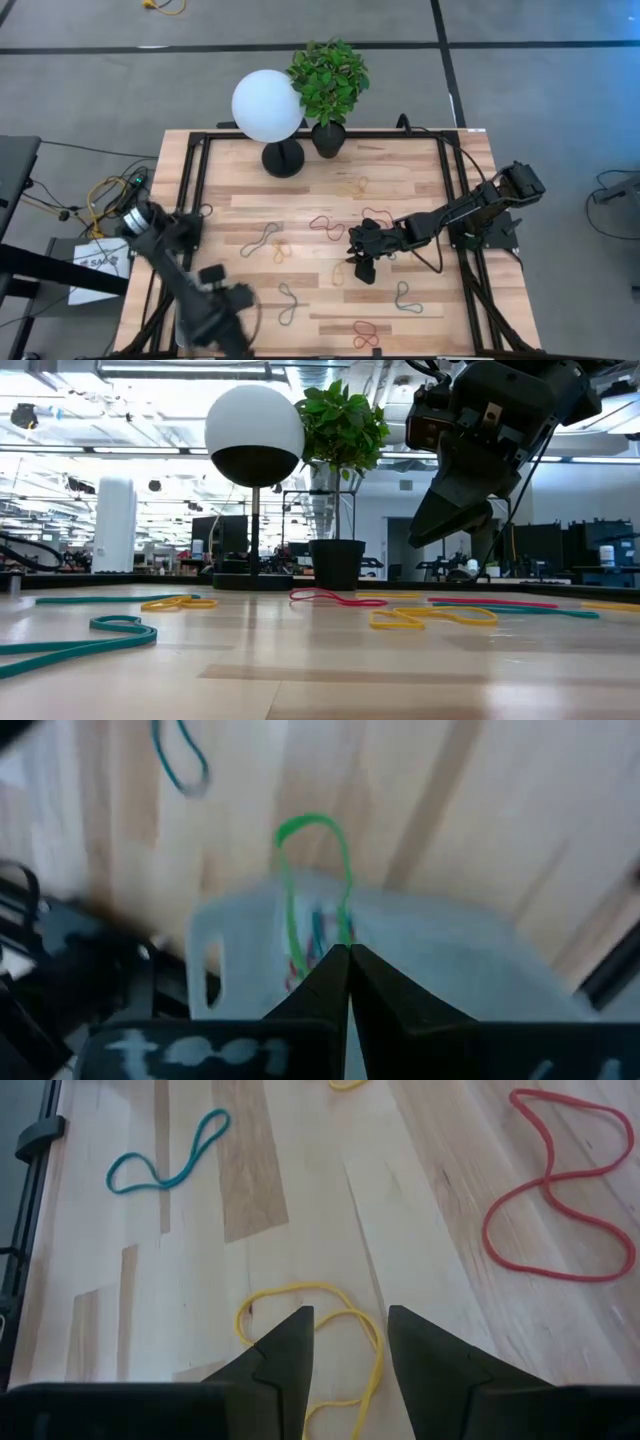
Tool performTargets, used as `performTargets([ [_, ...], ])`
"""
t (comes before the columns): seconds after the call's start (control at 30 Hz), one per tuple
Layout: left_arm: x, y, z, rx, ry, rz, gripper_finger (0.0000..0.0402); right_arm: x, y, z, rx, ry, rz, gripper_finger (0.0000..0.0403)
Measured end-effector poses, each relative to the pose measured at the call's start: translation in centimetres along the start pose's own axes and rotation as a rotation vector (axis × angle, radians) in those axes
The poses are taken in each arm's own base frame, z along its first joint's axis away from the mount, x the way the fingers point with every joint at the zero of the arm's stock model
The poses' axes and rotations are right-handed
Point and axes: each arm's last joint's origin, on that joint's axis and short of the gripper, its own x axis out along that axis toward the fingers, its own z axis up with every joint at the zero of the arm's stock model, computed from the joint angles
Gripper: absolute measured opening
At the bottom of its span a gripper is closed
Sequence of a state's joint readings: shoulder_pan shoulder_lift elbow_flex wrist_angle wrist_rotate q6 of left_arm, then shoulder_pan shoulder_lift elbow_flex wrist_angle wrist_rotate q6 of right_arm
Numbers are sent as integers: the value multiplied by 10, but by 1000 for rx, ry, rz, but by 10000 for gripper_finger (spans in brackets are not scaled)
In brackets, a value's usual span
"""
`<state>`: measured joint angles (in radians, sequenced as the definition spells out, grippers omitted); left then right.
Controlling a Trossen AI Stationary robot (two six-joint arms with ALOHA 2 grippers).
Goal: Pick and place items into bin
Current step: Put the green rubber band into the gray bin
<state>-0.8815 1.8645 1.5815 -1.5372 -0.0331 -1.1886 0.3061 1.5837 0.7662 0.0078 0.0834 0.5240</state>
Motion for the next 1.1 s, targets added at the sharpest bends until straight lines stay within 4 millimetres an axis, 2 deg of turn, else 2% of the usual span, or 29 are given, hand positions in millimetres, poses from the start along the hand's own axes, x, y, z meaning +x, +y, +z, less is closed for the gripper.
performTargets([
  [0.13,7,-18,-49,88,-48,6,0,0,0,0,0,0,0,124],
  [0.23,9,-30,-78,53,-159,-43,0,0,0,0,9,0,2,124],
  [0.33,17,-39,-99,-5,-308,-111,0,0,1,1,23,-8,5,124],
  [0.43,32,-45,-110,-55,-402,-167,0,0,2,2,27,-22,14,124],
  [0.57,57,-46,-108,-89,-371,-174,0,0,4,4,26,-46,32,124],
  [0.73,86,-43,-97,-84,-230,-178,0,-1,10,1,12,-43,47,124],
  [0.9,92,-39,-83,-129,-61,-167,2,-1,14,-1,-6,-38,56,124],
  [1.1,89,-40,-69,-88,-55,-160,24,-1,14,-1,-5,-39,56,124],
])
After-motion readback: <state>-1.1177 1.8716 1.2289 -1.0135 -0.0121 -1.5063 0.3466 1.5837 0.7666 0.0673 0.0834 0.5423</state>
